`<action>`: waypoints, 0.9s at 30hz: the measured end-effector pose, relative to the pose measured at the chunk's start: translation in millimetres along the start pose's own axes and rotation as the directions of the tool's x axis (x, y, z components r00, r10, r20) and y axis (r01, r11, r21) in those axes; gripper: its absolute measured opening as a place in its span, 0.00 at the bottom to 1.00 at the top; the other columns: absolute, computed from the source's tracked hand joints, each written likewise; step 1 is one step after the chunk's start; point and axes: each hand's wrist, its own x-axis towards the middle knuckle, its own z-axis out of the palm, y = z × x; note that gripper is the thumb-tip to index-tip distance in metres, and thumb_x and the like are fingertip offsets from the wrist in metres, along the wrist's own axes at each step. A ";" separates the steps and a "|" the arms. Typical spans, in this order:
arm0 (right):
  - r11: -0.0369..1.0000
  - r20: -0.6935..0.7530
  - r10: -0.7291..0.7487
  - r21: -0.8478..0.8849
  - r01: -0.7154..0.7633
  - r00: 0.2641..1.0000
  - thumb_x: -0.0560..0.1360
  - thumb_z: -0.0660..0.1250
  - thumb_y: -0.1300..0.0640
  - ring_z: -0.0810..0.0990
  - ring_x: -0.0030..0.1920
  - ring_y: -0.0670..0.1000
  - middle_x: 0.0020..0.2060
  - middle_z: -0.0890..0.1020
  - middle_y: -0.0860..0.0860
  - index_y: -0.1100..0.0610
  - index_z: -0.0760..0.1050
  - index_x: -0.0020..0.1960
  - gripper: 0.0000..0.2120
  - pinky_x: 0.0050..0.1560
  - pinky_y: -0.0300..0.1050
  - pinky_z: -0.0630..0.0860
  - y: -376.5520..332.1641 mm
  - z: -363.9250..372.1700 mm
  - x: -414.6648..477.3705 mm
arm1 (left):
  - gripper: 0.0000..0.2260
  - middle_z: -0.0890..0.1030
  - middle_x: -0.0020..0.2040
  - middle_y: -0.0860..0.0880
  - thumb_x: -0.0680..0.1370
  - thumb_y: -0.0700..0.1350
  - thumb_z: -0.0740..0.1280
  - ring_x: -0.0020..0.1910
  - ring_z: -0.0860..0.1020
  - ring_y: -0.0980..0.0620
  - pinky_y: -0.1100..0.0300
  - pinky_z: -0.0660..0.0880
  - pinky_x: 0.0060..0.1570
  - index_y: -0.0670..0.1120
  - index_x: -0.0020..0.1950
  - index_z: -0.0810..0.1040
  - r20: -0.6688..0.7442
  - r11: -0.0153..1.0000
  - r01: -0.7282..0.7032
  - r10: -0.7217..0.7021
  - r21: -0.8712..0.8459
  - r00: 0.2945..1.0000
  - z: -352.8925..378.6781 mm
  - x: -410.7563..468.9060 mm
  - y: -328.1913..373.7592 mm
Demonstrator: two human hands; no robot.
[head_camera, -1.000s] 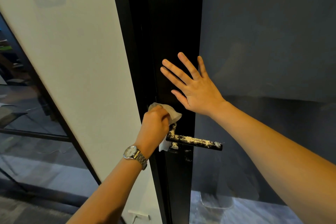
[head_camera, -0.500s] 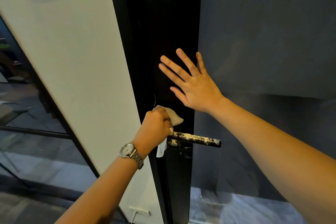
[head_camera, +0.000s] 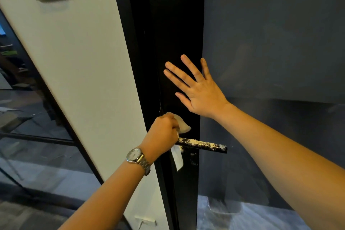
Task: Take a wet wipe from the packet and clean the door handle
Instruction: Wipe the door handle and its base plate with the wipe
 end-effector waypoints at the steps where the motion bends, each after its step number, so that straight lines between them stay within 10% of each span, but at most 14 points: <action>1: 1.000 0.000 0.001 0.004 -0.001 1.000 0.79 0.54 0.48 0.49 0.75 0.57 0.75 0.59 0.50 0.51 0.54 0.76 0.26 0.72 0.62 0.44 0.1 0.4 0.0 | 0.12 0.73 0.58 0.46 0.77 0.35 0.58 0.46 0.74 0.54 0.74 0.66 0.42 0.39 0.53 0.80 0.024 1.000 -0.019 0.019 -0.001 1.000 0.3 0.8 3.3; 15: 1.000 0.015 0.009 0.026 -0.009 1.000 0.80 0.52 0.47 0.48 0.75 0.57 0.76 0.58 0.49 0.51 0.54 0.76 0.26 0.73 0.59 0.37 -0.4 0.1 -0.3 | 0.11 0.78 0.59 0.46 0.78 0.39 0.62 0.56 0.75 0.51 0.67 0.67 0.58 0.43 0.58 0.79 0.149 0.997 0.005 0.008 -0.081 0.989 -13.7 7.3 -3.7; 21: 1.000 0.016 0.010 0.009 -0.010 1.000 0.79 0.53 0.47 0.49 0.75 0.56 0.76 0.58 0.49 0.50 0.54 0.76 0.26 0.72 0.61 0.42 -1.5 -0.7 -0.1 | 0.09 0.77 0.43 0.49 0.77 0.42 0.64 0.40 0.71 0.56 0.75 0.65 0.39 0.41 0.51 0.82 0.162 0.992 0.014 0.007 -0.126 0.987 -18.7 -3.5 -11.6; 27: 1.000 0.023 0.009 0.009 -0.010 1.000 0.80 0.52 0.47 0.49 0.76 0.57 0.76 0.57 0.49 0.50 0.54 0.76 0.26 0.73 0.60 0.40 -1.7 -0.5 -0.2 | 0.09 0.79 0.54 0.46 0.77 0.40 0.64 0.46 0.71 0.56 0.69 0.66 0.50 0.42 0.54 0.82 0.054 0.990 0.041 -0.034 -0.137 0.998 -11.1 5.0 -2.3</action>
